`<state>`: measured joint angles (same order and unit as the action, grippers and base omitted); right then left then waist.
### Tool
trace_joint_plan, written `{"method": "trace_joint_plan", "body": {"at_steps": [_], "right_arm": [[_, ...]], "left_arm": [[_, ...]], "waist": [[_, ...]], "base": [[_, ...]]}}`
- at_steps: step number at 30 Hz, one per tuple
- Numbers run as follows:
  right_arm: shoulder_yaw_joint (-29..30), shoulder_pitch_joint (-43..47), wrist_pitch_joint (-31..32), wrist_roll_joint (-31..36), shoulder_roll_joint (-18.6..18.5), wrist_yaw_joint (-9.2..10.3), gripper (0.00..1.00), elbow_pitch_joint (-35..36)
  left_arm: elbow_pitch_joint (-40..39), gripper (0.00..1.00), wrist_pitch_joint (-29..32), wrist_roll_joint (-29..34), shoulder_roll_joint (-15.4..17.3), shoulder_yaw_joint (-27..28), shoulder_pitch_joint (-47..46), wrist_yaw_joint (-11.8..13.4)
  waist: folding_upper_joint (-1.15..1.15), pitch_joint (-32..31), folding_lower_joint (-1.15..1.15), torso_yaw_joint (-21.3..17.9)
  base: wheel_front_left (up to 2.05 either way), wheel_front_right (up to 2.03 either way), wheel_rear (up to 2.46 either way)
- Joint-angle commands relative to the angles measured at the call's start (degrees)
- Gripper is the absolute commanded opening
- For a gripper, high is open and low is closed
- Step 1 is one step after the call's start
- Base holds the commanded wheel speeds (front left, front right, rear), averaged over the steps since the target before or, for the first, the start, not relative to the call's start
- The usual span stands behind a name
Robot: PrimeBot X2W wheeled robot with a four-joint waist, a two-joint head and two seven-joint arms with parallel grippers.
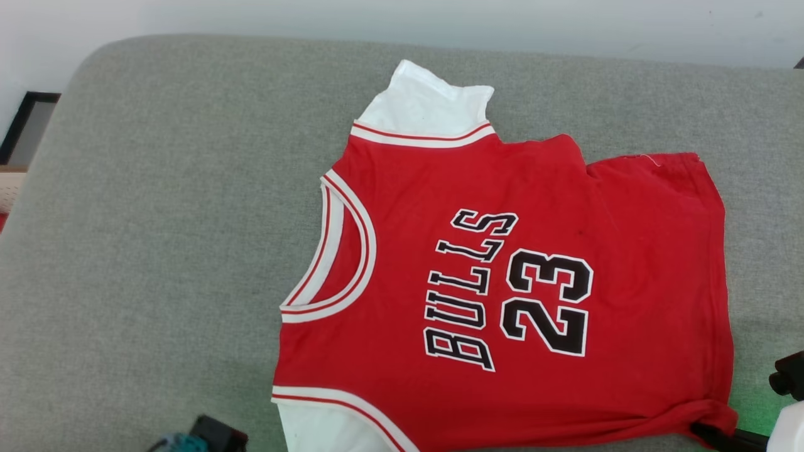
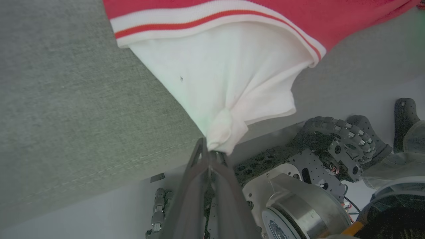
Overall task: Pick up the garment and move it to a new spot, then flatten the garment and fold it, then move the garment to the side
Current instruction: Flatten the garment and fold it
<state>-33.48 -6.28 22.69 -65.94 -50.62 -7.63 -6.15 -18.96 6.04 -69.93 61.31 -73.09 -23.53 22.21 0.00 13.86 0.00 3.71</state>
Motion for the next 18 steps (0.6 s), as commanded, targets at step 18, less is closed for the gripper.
{"method": "trace_joint_plan", "body": {"at_steps": [18], "right_arm": [[16.8, -5.8, 7.5, 12.7, 6.9, 0.24, 0.0, 5.7]], "left_arm": [[-2.7, 0.0, 12.9, 14.2, 5.4, 7.4, -24.1, -6.9]], "waist": [[0.0, 2.4, 0.0, -3.1]], "base": [[0.0, 0.0, 0.0]]}}
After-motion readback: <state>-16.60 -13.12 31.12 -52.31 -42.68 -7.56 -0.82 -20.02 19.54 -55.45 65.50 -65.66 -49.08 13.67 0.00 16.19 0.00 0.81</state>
